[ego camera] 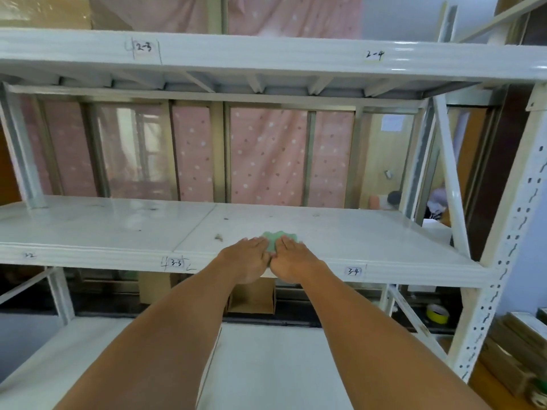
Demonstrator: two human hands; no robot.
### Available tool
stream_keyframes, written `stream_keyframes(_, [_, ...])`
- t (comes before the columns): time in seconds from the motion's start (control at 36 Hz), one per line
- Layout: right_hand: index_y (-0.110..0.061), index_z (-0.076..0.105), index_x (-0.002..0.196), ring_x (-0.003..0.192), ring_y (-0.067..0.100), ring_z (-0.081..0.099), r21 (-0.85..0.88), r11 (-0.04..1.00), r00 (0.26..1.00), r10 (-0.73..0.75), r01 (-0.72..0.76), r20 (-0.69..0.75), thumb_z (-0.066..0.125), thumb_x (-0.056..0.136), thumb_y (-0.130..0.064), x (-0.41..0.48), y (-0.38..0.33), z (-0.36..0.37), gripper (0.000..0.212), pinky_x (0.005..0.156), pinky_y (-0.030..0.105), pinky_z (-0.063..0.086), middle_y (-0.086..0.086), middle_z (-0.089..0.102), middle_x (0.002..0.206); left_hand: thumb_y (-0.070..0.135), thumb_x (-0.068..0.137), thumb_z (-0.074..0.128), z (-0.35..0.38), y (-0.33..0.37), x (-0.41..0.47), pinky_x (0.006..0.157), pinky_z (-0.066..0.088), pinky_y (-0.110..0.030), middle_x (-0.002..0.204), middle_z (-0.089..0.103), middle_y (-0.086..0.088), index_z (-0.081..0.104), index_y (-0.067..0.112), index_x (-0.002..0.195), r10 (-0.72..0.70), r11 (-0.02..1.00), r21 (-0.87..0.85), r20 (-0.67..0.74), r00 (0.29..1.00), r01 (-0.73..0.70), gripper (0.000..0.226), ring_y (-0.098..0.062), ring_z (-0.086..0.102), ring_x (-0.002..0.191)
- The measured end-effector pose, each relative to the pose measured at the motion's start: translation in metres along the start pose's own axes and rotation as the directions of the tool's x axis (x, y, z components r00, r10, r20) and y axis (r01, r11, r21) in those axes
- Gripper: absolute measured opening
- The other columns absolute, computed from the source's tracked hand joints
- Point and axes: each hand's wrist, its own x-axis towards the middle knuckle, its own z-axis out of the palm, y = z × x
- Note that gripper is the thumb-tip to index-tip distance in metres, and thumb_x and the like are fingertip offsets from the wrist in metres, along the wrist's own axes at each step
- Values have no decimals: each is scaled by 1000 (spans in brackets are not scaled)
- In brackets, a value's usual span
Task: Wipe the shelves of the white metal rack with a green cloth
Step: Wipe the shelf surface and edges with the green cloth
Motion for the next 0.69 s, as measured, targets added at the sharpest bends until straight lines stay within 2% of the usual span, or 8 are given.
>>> stream_keyframes(0.25, [-12, -5, 159, 153, 21, -4, -18, 1000, 1000, 13, -13, 0, 19, 103, -36, 15, -49, 6, 65, 124, 40, -1, 7, -8, 166, 42, 105, 15, 1, -55, -7, 123, 4, -33, 166, 12, 0, 14, 18, 158, 19, 1000, 25, -11, 1000, -19, 59, -16, 11, 153])
stream_keyframes(0.5, [-13, -2, 159, 153, 22, 0, -12, 999, 999, 31, -32, -31, 20, 103, -38, 18, -60, 10, 65, 124, 41, 0, 7, -3, 167, 45, 103, 16, 7, -72, 0, 125, 12, -42, 166, 16, -3, 18, 19, 157, 47, 998, 33, -35, 998, -46, 61, -24, 16, 153])
stream_keyframes(0.58, [-13, 0, 159, 153, 22, 1, -7, 1000, 1000, 19, -19, -25, 22, 104, -37, 18, -68, 6, 65, 123, 41, -1, 7, -2, 167, 41, 104, 16, 5, -78, -4, 124, 10, -39, 165, 18, -5, 20, 16, 157, 88, 995, 51, -38, 995, -86, 58, -21, 18, 152])
stream_keyframes(0.69, [-13, 0, 159, 153, 22, -1, -13, 1000, 1000, 2, -2, 5, 22, 104, -36, 23, -86, 5, 64, 123, 42, -2, 8, -3, 167, 38, 106, 19, -7, -88, -18, 121, 18, -36, 161, 29, -5, 27, 13, 154, 87, 995, 54, -57, 995, -84, 54, -20, 30, 146])
